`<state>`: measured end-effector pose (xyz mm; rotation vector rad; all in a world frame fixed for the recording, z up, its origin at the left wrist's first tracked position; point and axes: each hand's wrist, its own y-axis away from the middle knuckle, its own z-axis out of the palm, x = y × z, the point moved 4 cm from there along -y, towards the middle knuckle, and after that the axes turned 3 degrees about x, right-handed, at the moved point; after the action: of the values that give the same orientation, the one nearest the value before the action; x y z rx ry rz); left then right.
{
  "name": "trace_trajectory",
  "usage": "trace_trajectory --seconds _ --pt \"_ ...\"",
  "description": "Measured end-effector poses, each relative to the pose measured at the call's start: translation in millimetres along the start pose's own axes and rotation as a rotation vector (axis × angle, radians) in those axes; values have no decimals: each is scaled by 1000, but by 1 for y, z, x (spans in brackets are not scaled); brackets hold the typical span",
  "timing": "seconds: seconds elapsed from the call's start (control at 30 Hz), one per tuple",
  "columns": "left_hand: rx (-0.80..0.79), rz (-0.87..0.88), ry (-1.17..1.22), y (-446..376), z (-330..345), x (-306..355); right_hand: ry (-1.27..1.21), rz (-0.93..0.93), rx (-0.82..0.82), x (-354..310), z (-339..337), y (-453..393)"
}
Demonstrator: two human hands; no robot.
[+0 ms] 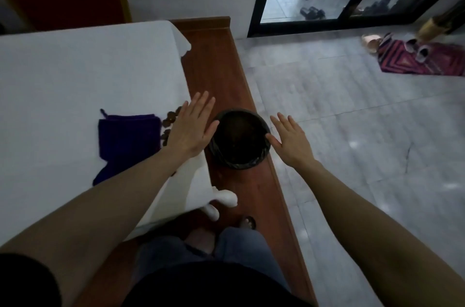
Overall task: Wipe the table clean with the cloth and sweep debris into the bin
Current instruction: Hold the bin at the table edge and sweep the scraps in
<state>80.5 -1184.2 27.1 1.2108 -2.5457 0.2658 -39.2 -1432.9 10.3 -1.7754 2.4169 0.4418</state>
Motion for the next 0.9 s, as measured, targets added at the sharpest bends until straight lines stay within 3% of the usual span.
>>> trace_trajectory --seconds 0.27,0.4,0.67,0.9 --pt "-146 -70 9 -65 87 44 30 39 -104 98 38 -56" --pt "-229 -189 -24 -86 155 15 17 49 -164 131 94 -94" --pt "-388 -431 -90 -87 331 -79 7 43 -216 181 269 -175" --pt "-378 -502 -82 -96 421 -119 -8 39 -135 211 349 -223"
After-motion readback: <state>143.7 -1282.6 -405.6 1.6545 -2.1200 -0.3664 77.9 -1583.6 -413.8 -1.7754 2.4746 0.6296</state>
